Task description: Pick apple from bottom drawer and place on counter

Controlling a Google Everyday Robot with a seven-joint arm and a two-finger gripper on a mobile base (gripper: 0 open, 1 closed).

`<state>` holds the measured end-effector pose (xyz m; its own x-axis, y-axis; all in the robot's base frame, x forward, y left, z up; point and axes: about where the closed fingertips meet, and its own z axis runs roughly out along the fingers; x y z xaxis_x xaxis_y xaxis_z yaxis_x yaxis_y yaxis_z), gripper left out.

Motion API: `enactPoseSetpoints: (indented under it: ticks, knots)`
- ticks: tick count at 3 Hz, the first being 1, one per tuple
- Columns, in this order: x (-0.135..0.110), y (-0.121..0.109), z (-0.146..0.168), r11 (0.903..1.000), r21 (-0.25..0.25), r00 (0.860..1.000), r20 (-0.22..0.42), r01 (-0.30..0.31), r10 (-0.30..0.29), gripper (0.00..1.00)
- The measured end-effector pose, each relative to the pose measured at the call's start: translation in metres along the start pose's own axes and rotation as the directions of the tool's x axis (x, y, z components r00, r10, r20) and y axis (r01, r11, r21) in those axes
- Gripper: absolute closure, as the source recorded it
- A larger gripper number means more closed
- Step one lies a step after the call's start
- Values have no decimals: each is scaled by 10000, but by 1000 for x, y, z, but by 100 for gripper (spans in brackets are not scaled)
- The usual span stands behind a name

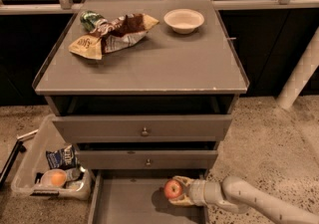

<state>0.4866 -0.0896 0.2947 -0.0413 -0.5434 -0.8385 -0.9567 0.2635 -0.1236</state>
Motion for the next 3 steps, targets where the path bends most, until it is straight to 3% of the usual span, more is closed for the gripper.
enactPoseSetpoints:
  ticks: [1, 2, 3]
  knots:
    - [-32, -7, -44, 9983, 222, 9986, 0, 530, -530, 100]
    - [-86, -22, -98, 9840, 768, 9866, -390, 1609, -1583, 100]
    - [-88, -21, -99, 9837, 772, 9863, -408, 1625, -1598, 100]
